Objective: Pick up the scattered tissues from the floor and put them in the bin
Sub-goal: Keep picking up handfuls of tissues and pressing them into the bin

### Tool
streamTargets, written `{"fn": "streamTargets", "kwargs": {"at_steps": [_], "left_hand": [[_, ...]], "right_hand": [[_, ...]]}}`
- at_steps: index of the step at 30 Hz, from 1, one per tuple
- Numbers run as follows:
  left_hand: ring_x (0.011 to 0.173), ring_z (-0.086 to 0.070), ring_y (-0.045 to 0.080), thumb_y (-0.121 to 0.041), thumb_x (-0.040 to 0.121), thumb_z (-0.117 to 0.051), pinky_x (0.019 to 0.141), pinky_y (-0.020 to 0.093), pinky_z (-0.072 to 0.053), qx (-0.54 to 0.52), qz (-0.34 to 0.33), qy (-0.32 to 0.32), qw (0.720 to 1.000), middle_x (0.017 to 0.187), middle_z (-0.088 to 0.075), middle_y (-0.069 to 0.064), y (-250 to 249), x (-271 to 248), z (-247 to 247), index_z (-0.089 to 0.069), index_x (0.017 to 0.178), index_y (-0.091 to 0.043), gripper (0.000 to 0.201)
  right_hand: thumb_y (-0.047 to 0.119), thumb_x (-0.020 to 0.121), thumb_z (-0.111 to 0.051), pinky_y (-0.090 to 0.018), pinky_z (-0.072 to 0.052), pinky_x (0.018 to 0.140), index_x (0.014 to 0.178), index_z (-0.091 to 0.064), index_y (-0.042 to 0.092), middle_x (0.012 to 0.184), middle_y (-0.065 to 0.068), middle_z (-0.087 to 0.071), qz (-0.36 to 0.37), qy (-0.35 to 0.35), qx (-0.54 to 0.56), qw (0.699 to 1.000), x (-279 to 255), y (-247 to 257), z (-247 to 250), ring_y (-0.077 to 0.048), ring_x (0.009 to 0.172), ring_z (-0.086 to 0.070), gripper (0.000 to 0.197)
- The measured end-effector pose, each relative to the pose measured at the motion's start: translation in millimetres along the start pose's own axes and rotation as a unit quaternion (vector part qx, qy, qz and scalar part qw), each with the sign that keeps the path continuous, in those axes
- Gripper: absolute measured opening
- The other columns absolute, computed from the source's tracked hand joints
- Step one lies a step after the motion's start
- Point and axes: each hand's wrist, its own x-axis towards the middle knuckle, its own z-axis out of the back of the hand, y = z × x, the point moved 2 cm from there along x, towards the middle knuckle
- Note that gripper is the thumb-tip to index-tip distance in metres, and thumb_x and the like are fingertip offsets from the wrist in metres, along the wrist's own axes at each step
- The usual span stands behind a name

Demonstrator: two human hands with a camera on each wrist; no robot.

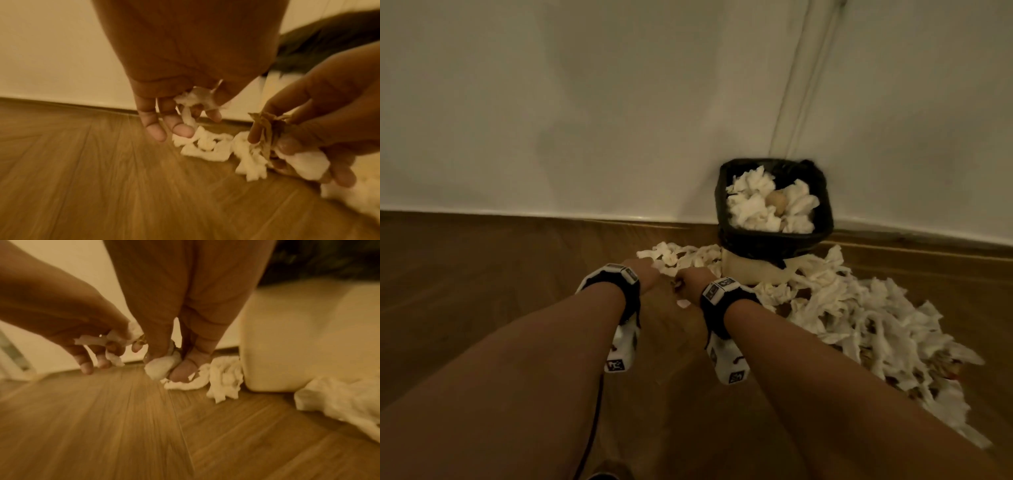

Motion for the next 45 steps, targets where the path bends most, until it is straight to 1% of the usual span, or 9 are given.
{"fn": "streamTargets", "kwargs": {"at_steps": [3,9,13,16,22,28,33,37,45], "left_hand": [[0.128,-0.044,0.030,-0.034,0.102,-0.026,0.102,0.034,-0.035,-0.006,-0.012,-0.047,0.999,0.142,-0.044,0.013,-22,-25,32,-0.041,0.139,-0.013,0.045],[0.122,-0.050,0.027,-0.012,0.099,-0.041,0.099,0.030,-0.039,-0.025,-0.039,-0.109,0.993,0.135,-0.052,0.012,-73,-68,75,-0.054,0.129,-0.008,0.033],[0.119,-0.049,0.031,-0.011,0.095,-0.048,0.102,0.031,-0.041,-0.083,-0.055,-0.171,0.980,0.139,-0.036,0.015,-107,-95,99,-0.053,0.129,-0.014,0.034],[0.107,-0.055,0.032,-0.010,0.090,-0.058,0.086,0.031,-0.045,-0.203,-0.090,-0.229,0.948,0.130,-0.045,0.016,-126,-101,116,-0.054,0.121,-0.012,0.031],[0.058,-0.056,0.006,-0.020,0.080,-0.073,0.050,0.013,-0.041,-0.314,-0.140,-0.255,0.904,0.100,-0.067,0.005,-157,-95,117,-0.067,0.094,-0.014,0.016],[0.106,-0.057,0.028,-0.020,0.094,-0.053,0.085,0.030,-0.044,-0.223,-0.145,-0.246,0.932,0.119,-0.059,0.014,-178,-60,90,-0.067,0.109,-0.007,0.025],[0.089,-0.050,0.027,-0.014,0.094,-0.045,0.073,0.034,-0.037,-0.199,-0.120,-0.287,0.929,0.098,-0.051,0.012,-168,-35,75,-0.039,0.102,-0.016,0.010],[0.111,-0.052,0.031,-0.020,0.097,-0.045,0.089,0.033,-0.042,-0.089,-0.142,-0.235,0.958,0.128,-0.046,0.014,-151,-20,65,-0.058,0.123,-0.013,0.030],[0.105,-0.059,0.025,-0.025,0.091,-0.055,0.089,0.034,-0.047,-0.059,-0.177,-0.243,0.952,0.113,-0.064,0.005,-154,-21,66,-0.061,0.109,-0.020,0.020]], "right_hand": [[0.021,0.089,-0.058,-0.034,-0.044,0.093,0.123,-0.059,0.012,0.126,-0.012,-0.057,-0.002,-0.051,0.038,0.998,-36,-4,40,-0.031,0.115,-0.054,0.035],[0.020,0.091,-0.056,-0.031,-0.052,0.071,0.116,-0.056,0.020,0.119,-0.011,-0.059,-0.012,-0.166,0.095,0.981,-110,-34,122,-0.030,0.100,-0.060,0.025],[0.021,0.084,-0.068,-0.034,-0.059,0.056,0.097,-0.050,0.030,0.106,-0.010,-0.058,-0.026,-0.180,0.125,0.975,-152,-50,172,-0.029,0.082,-0.064,0.024],[0.016,0.083,-0.069,-0.024,-0.054,0.044,0.095,-0.056,0.026,0.099,-0.003,-0.055,-0.038,-0.219,0.128,0.967,-171,-63,193,-0.020,0.065,-0.061,0.020],[0.012,0.084,-0.067,-0.034,-0.054,0.084,0.105,-0.066,0.013,0.114,-0.013,-0.063,-0.060,-0.275,0.094,0.955,-173,-95,196,-0.029,0.101,-0.061,0.022],[0.016,0.083,-0.066,-0.021,-0.041,0.075,0.103,-0.069,0.013,0.110,-0.011,-0.066,-0.100,-0.361,0.155,0.914,-146,-126,182,-0.025,0.102,-0.060,0.020],[0.020,0.087,-0.063,-0.023,-0.040,0.078,0.106,-0.067,0.017,0.116,-0.015,-0.059,-0.126,-0.362,0.140,0.913,-114,-132,165,-0.030,0.102,-0.058,0.020],[0.021,0.090,-0.058,-0.028,-0.042,0.087,0.107,-0.067,0.017,0.121,-0.014,-0.056,-0.130,-0.316,0.117,0.932,-89,-126,147,-0.029,0.109,-0.054,0.019],[0.016,0.093,-0.053,-0.031,-0.047,0.087,0.110,-0.064,0.009,0.114,-0.012,-0.064,-0.175,-0.316,0.068,0.930,-75,-119,137,-0.028,0.106,-0.059,0.021]]}}
